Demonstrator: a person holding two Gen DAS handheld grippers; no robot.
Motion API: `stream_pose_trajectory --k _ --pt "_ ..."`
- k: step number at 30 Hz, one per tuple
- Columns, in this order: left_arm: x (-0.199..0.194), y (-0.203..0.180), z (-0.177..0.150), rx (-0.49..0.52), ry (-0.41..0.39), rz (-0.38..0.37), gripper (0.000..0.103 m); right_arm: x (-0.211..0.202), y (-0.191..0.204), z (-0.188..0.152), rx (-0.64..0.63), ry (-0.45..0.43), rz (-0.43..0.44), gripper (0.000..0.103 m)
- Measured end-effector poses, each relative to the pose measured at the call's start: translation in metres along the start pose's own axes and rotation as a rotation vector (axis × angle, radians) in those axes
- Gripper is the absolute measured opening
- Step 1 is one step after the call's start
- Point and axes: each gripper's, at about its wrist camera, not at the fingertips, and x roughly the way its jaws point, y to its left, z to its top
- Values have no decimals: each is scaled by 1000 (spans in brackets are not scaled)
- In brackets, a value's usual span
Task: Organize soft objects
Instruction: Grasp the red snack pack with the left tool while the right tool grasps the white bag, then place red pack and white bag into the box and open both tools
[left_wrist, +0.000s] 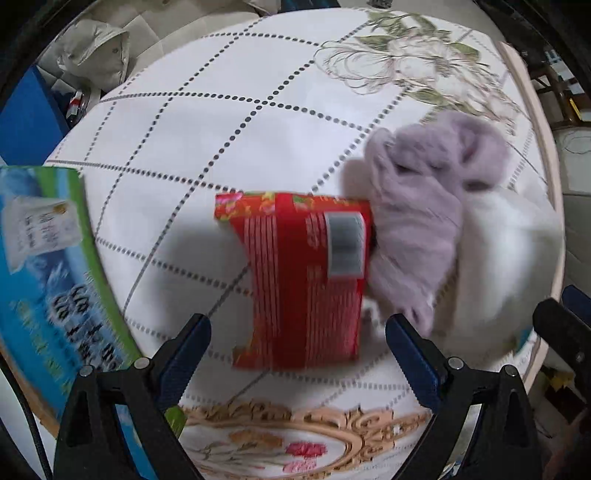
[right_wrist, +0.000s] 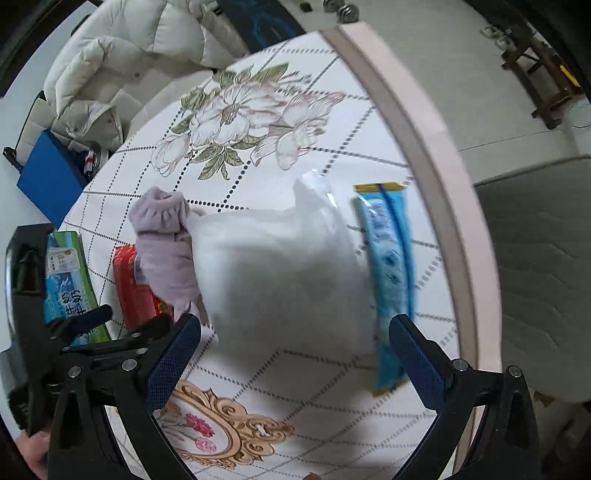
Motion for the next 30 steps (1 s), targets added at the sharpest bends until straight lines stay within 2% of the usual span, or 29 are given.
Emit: stream_pose_trajectory --k 1,2,3,6,11,15,18,22,26,30 --pt "3 1 1 -6 2 4 66 8 3 5 -13 17 -4 103" --pt "6 3 1 -16 9 -4 55 18 6 9 -22 39 -13 103" --pt "7 5 -1 -30 8 -10 49 25 8 12 -27 59 -21 103" --pt "5 7 -9 -44 -21 -2 47 44 17 18 -46 103 -57 103" --pt "1 14 -35 -74 -36 9 44 45 24 16 -74 82 -114 100" --pt "-16 24 -64 -102 -78 -10 44 32 25 3 -80 26 -120 78" --pt "-35 34 -87 -116 -122 -26 44 24 29 -10 -95 16 -141 70" --pt "-61 49 -117 -131 -172 -62 44 10 35 -33 -87 -11 -126 67" --pt "-92 69 -145 -136 -221 -104 44 -16 46 -69 -90 -41 -57 67" --pt "-141 112 -153 -163 -280 -151 44 -61 89 -105 -150 -95 36 67"
